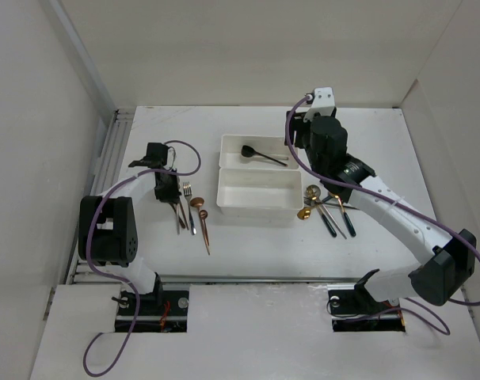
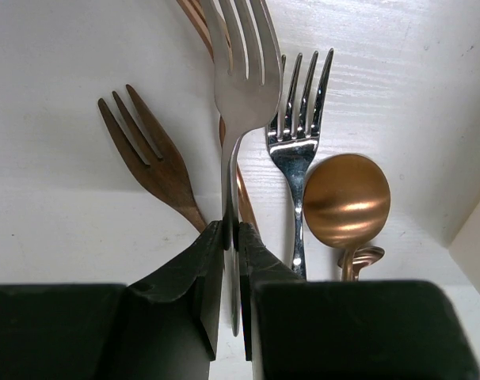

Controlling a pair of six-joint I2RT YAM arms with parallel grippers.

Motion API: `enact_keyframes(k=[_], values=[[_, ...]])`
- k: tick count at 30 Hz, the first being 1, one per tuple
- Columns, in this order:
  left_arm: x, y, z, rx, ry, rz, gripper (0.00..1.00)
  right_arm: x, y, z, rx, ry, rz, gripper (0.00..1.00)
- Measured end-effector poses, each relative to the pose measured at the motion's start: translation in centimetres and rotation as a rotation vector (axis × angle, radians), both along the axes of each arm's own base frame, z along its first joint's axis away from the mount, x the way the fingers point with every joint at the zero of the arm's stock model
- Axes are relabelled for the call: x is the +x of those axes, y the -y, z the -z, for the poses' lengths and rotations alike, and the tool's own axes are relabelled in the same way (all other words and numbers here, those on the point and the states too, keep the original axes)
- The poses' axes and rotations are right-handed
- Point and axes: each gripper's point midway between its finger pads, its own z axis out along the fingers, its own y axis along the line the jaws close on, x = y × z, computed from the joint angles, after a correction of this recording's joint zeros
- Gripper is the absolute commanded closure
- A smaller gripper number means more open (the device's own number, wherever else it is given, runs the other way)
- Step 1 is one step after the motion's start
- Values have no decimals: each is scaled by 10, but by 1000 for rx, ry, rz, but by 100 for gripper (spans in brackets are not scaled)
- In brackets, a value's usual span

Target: Sort the eating utensils into containers

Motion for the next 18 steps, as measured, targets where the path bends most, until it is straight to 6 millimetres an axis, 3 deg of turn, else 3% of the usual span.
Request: enact_keyframes(k=[5, 9, 13, 16, 18], values=[[-2, 3, -3, 4, -11, 21, 100, 0, 1, 0, -17, 2, 1, 26], [13, 10, -26, 4, 33, 82, 100, 0, 2, 0, -21, 2, 5, 26], [51, 23, -72, 37, 185, 214, 100, 4, 9, -1, -8, 2, 17, 26], [88, 47, -130, 80, 381, 366, 100, 9, 22, -3, 9, 4, 37, 26], [101, 70, -158, 115, 492, 484, 100, 11, 32, -7, 20, 11, 54, 26]])
